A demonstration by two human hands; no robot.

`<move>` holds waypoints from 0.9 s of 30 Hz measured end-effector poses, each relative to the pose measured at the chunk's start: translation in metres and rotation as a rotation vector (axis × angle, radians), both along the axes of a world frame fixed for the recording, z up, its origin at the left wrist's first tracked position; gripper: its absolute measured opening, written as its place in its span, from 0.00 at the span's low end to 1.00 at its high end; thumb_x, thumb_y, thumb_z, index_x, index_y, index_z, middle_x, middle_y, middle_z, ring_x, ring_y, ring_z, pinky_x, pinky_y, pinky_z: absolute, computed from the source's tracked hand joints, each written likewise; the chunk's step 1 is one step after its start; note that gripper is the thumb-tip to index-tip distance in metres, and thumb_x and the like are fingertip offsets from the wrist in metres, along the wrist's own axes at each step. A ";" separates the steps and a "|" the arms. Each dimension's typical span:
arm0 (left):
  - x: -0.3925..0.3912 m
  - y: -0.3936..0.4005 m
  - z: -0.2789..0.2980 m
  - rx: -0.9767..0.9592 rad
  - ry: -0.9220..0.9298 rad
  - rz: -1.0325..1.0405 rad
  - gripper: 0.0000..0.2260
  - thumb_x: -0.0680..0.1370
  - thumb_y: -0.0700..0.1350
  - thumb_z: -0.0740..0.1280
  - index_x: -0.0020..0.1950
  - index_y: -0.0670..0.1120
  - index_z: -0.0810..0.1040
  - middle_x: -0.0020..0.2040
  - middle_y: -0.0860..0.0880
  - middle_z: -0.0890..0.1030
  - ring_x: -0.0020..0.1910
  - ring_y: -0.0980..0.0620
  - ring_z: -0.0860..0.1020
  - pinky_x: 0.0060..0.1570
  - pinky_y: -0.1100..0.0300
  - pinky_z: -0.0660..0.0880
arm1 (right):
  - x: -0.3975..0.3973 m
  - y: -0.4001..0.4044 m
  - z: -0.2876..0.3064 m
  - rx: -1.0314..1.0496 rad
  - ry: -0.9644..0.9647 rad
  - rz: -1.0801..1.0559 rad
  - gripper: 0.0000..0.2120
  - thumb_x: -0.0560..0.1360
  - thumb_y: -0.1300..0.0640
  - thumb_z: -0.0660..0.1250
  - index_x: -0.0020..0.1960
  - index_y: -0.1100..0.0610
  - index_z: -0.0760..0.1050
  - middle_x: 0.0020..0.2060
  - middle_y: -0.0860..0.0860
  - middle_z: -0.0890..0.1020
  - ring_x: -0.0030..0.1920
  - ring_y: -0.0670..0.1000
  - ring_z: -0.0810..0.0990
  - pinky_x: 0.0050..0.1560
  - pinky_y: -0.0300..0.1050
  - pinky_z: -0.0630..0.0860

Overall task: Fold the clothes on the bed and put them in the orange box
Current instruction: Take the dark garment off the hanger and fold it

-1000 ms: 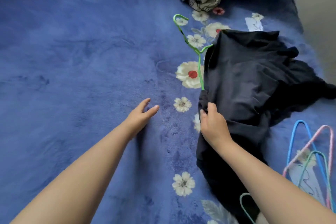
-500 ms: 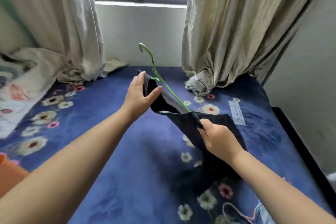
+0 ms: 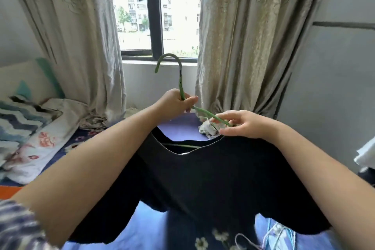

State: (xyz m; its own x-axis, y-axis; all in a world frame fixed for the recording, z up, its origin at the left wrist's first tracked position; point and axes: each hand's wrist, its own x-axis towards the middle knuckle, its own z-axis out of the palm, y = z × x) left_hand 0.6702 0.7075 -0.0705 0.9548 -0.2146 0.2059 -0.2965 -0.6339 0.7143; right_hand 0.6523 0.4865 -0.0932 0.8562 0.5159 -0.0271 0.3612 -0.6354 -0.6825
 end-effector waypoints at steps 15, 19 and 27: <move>-0.015 0.037 0.051 -0.220 -0.277 0.221 0.13 0.79 0.46 0.62 0.34 0.47 0.71 0.30 0.50 0.70 0.30 0.54 0.67 0.33 0.60 0.64 | -0.069 -0.029 0.016 0.094 -0.309 -0.319 0.17 0.74 0.53 0.68 0.32 0.62 0.71 0.24 0.47 0.69 0.25 0.42 0.66 0.30 0.35 0.63; -0.015 0.041 0.041 -0.363 -0.238 0.285 0.12 0.79 0.45 0.62 0.38 0.43 0.75 0.30 0.49 0.70 0.30 0.54 0.67 0.30 0.63 0.64 | -0.076 -0.039 0.003 -0.012 -0.525 -0.477 0.15 0.72 0.51 0.69 0.43 0.61 0.69 0.32 0.53 0.74 0.33 0.48 0.71 0.35 0.41 0.65; -0.014 0.041 0.065 -1.078 0.073 0.353 0.16 0.81 0.53 0.59 0.37 0.46 0.70 0.19 0.54 0.62 0.15 0.58 0.58 0.17 0.71 0.56 | -0.074 -0.025 0.003 -0.181 -0.540 -0.371 0.08 0.73 0.55 0.70 0.39 0.60 0.77 0.31 0.48 0.75 0.32 0.42 0.71 0.39 0.37 0.64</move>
